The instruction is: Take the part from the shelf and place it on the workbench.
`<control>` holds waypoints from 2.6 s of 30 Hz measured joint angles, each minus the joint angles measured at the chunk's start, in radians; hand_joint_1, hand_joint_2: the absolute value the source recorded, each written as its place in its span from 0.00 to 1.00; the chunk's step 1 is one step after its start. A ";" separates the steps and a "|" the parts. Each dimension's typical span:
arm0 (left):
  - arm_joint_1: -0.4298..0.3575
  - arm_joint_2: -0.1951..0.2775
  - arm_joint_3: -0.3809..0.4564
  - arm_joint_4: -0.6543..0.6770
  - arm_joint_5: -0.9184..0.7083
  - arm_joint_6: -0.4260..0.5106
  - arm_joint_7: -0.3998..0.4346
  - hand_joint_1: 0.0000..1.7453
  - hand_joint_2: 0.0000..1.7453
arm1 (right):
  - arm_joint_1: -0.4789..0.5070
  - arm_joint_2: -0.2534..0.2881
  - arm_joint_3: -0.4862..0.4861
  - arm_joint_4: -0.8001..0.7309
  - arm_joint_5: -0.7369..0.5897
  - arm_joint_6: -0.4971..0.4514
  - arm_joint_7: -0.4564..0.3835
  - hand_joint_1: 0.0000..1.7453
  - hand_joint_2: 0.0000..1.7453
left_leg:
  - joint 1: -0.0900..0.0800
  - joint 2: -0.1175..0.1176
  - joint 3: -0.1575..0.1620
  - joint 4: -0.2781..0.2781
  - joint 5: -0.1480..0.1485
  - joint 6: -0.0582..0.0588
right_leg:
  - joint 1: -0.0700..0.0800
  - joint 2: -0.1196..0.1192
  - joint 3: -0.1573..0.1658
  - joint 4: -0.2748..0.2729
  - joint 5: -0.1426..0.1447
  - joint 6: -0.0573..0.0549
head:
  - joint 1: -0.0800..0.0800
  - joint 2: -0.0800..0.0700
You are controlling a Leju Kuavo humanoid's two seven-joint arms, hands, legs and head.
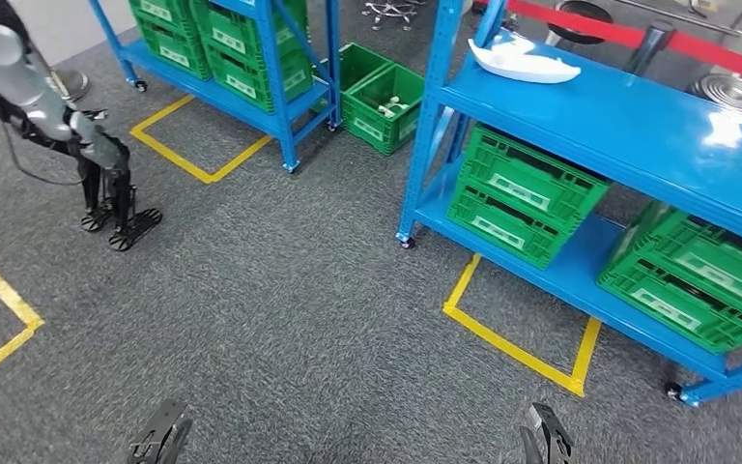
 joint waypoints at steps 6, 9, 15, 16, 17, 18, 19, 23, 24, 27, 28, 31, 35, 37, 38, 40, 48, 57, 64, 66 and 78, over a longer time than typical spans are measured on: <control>-0.007 -0.006 0.000 -0.002 0.000 0.000 -0.001 0.00 0.00 | -0.005 -0.006 0.001 0.000 0.001 -0.003 0.001 0.00 0.00 | 0.005 -0.102 -0.031 0.099 -0.067 -0.022 | -0.006 0.049 0.035 -0.045 0.001 -0.026 | -0.012 0.000; -0.001 -0.006 0.000 0.000 0.000 0.000 0.002 0.00 0.00 | -0.008 0.000 0.002 0.000 0.000 -0.003 0.002 0.00 0.00 | 0.006 -0.114 -0.133 0.247 -0.101 -0.025 | -0.005 0.088 0.041 -0.045 -0.005 -0.032 | -0.029 0.000; 0.000 -0.006 0.000 0.000 -0.001 0.000 0.001 0.00 0.00 | -0.005 0.004 0.002 0.000 -0.001 -0.002 0.003 0.00 0.00 | 0.016 -0.205 -0.068 0.024 0.054 -0.018 | -0.015 0.168 0.043 -0.018 -0.033 -0.007 | -0.049 0.000; 0.001 -0.005 0.000 0.000 -0.001 0.000 0.002 0.00 0.00 | -0.005 0.005 0.002 0.000 -0.002 -0.001 0.003 0.00 0.00 | 0.015 -0.203 -0.062 0.016 0.047 -0.014 | -0.018 0.182 0.039 -0.018 -0.033 -0.001 | -0.050 0.000; 0.001 -0.005 0.000 0.000 -0.001 0.000 0.002 0.00 0.00 | -0.004 0.006 0.002 0.000 -0.002 -0.001 0.003 0.00 0.00 | 0.013 -0.189 -0.057 0.009 0.044 -0.009 | -0.022 0.196 0.037 -0.019 -0.032 0.005 | -0.049 0.000; 0.000 -0.005 0.000 0.001 -0.001 0.000 0.002 0.00 0.00 | -0.001 0.007 0.003 0.000 -0.002 0.000 0.003 0.00 0.00 | 0.013 -0.175 -0.053 0.006 0.044 -0.005 | -0.022 0.193 0.035 -0.016 -0.034 0.011 | -0.048 0.000; -0.001 -0.005 0.001 0.001 -0.001 0.000 0.001 0.00 0.00 | 0.001 0.007 0.003 0.000 -0.002 0.000 0.004 0.00 0.00 | 0.014 -0.160 -0.047 0.002 0.042 0.002 | -0.021 0.173 0.028 -0.001 -0.041 0.017 | -0.045 0.000; 0.001 -0.005 0.001 0.002 -0.001 0.000 0.001 0.00 0.00 | -0.001 0.010 0.004 0.000 -0.004 0.001 0.004 0.00 0.00 | 0.013 -0.091 -0.025 -0.004 0.026 0.017 | -0.022 0.074 -0.085 0.204 -0.125 0.039 | -0.022 0.000; 0.002 -0.005 0.001 0.003 -0.001 0.000 0.001 0.00 0.00 | 0.001 0.011 0.004 0.000 -0.005 0.001 0.004 0.00 0.00 | 0.013 -0.075 -0.020 -0.004 0.021 0.016 | -0.025 0.069 -0.110 0.242 -0.130 0.041 | -0.020 0.000; 0.000 -0.007 0.000 0.004 -0.001 0.000 0.001 0.00 0.00 | 0.009 0.011 0.005 0.000 -0.005 0.001 0.004 0.00 0.00 | 0.014 -0.035 0.003 -0.004 0.003 0.009 | -0.027 0.050 -0.084 0.157 -0.038 0.039 | -0.006 0.000; -0.001 -0.008 0.001 0.004 -0.001 0.000 0.001 0.00 0.00 | 0.009 0.009 0.006 0.000 -0.005 0.001 0.004 0.00 0.00 | 0.013 -0.024 0.010 -0.004 -0.004 0.004 | -0.023 0.031 -0.056 0.096 -0.007 0.035 | -0.002 0.000; -0.004 -0.009 0.001 0.004 -0.001 0.000 0.001 0.00 0.00 | 0.005 0.007 0.006 0.000 -0.006 0.000 0.004 0.00 0.00 | 0.006 0.005 0.022 -0.009 -0.016 -0.012 | -0.007 -0.004 -0.012 0.000 0.006 0.017 | 0.000 0.000; -0.011 -0.012 0.001 0.003 -0.001 0.000 0.000 0.00 0.00 | 0.007 0.004 0.006 0.000 -0.007 0.000 0.004 0.00 0.00 | 0.011 -0.057 0.025 0.013 -0.047 -0.029 | -0.012 0.031 0.003 -0.024 0.004 -0.003 | -0.009 0.000; -0.010 -0.013 0.001 0.003 -0.001 0.000 0.000 0.00 0.00 | 0.000 0.004 0.006 0.000 -0.008 0.000 0.004 0.00 0.00 | 0.011 -0.119 -0.034 0.118 -0.096 -0.029 | -0.015 0.051 0.011 -0.031 0.003 -0.012 | -0.021 0.000; -0.008 -0.012 0.001 0.004 -0.001 0.000 0.001 0.00 0.00 | -0.002 0.005 0.006 0.000 -0.008 0.000 0.004 0.00 0.00 | 0.009 -0.121 -0.076 0.184 -0.117 -0.028 | -0.013 0.064 0.013 -0.031 0.002 -0.016 | -0.028 0.000; -0.005 -0.013 0.000 0.005 -0.001 0.000 0.001 0.00 0.00 | 0.000 0.008 0.007 0.000 -0.008 0.000 0.004 0.00 0.00 | 0.004 -0.113 -0.136 0.252 -0.110 -0.024 | -0.011 0.092 0.018 -0.030 -0.003 -0.020 | -0.040 0.000; -0.001 -0.012 0.000 0.008 -0.001 -0.002 0.002 0.00 0.00 | 0.003 0.012 0.008 0.000 -0.011 0.003 0.004 0.00 0.00 | 0.006 -0.183 -0.050 0.006 0.042 0.005 | -0.023 0.201 0.027 -0.023 -0.021 0.014 | -0.052 0.000; -0.001 -0.013 0.000 0.010 -0.001 -0.003 0.001 0.00 0.00 | 0.003 0.016 0.014 0.000 -0.010 0.003 0.004 0.00 0.00 | 0.005 -0.053 -0.005 -0.009 0.013 0.023 | -0.027 0.061 -0.091 0.178 -0.062 0.047 | -0.013 0.000; -0.008 -0.015 0.000 0.008 -0.001 -0.003 0.001 0.00 0.00 | 0.006 0.006 0.016 0.001 -0.010 0.002 0.004 0.00 0.00 | 0.001 -0.025 0.021 -0.020 -0.010 -0.008 | -0.007 0.026 0.011 -0.034 0.008 0.003 | -0.003 0.000; -0.010 -0.014 0.000 0.008 -0.001 -0.003 0.000 0.00 0.00 | 0.004 0.005 0.017 0.001 -0.009 0.001 0.003 0.00 0.00 | 0.000 -0.048 0.028 -0.023 0.000 0.001 | -0.011 0.031 0.024 -0.047 0.011 0.005 | -0.007 0.000; -0.013 -0.014 0.000 0.009 -0.001 -0.003 0.001 0.00 0.00 | 0.000 0.009 0.022 0.000 -0.006 0.001 0.006 0.00 1.00 | -0.001 -0.080 0.055 -0.054 -0.006 -0.001 | -0.012 0.034 0.029 -0.038 -0.003 0.006 | -0.048 0.000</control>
